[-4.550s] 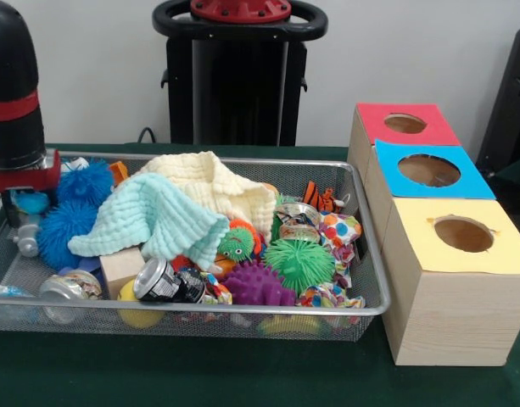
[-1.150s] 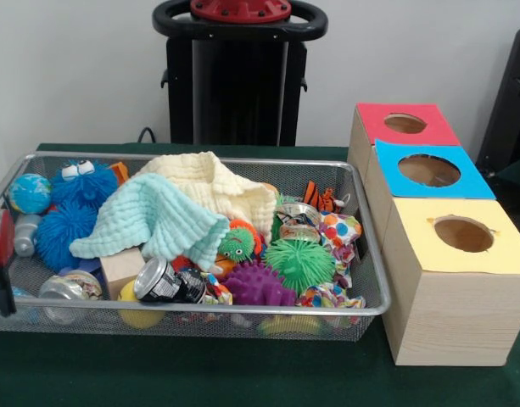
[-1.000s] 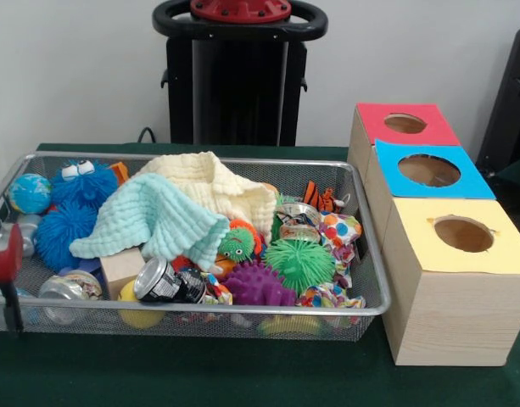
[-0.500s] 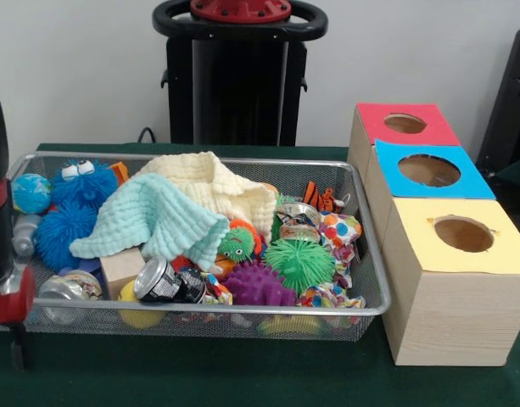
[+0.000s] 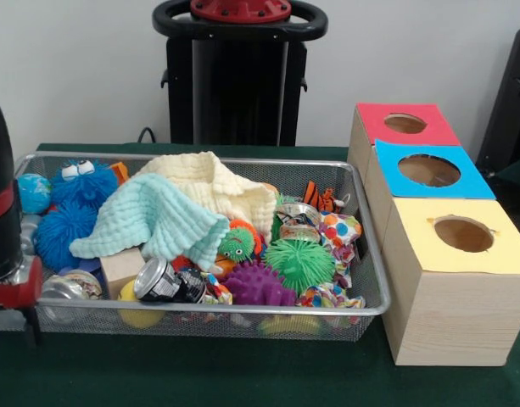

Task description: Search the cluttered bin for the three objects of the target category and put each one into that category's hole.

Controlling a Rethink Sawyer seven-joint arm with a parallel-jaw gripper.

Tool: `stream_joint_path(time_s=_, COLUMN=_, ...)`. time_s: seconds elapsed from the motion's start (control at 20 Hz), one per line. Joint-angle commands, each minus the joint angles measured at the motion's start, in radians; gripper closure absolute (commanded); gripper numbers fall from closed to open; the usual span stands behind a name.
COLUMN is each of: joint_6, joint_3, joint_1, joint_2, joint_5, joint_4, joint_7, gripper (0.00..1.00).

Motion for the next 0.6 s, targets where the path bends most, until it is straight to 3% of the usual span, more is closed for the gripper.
stream_joint_path(time_s=0.05, joint_6=0.05, joint_3=-0.056, joint_1=-0.031, joint_2=-0.099, joint_5=-0.013, joint_4=0.231, joint_7=0.227, gripper=0.0)
stream_joint_path(time_s=0.25, joint_6=-0.012, joint_3=-0.082, joint_1=-0.044, joint_2=-0.178, joint_5=-0.016, joint_4=0.368, joint_7=0.247, gripper=0.0)
stream_joint_path(time_s=0.6, joint_6=-0.004, joint_3=-0.099, joint_1=-0.049, joint_2=-0.223, joint_5=0.002, joint_4=0.425, joint_7=0.241, gripper=0.0)
